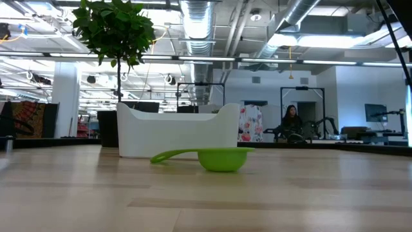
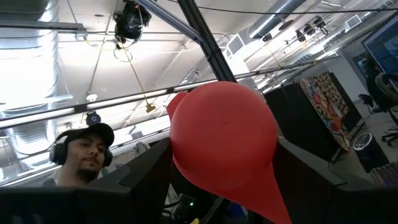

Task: Nest measuring cups in basket
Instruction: Stack the red measuring cup into the light blue measuring cup

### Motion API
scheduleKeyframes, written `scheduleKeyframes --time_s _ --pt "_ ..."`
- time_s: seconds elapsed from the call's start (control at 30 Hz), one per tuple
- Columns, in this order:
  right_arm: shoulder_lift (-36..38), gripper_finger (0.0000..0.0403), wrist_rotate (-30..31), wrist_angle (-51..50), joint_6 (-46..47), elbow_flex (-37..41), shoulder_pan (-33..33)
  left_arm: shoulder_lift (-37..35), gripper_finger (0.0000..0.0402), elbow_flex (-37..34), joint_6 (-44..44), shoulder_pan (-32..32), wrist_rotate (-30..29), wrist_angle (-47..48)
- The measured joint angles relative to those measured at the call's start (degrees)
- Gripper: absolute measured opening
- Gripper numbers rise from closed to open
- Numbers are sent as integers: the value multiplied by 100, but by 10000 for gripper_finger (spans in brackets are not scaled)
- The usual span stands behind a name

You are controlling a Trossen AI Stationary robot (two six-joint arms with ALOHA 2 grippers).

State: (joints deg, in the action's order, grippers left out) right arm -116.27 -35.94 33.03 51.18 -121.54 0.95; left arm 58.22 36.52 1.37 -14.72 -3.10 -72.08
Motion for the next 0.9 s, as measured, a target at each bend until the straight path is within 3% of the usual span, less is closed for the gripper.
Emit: scheduleKeyframes --time_s 0.3,0.63,0.9 --pt "0 270 -15 150 41 0 -33 2 149 248 336 0 -129 575" --pt "0 270 -140 254 149 0 -31 -9 11 250 73 45 -153 538" --pt "4 270 -151 249 264 1 -20 -9 13 250 -257 149 187 533"
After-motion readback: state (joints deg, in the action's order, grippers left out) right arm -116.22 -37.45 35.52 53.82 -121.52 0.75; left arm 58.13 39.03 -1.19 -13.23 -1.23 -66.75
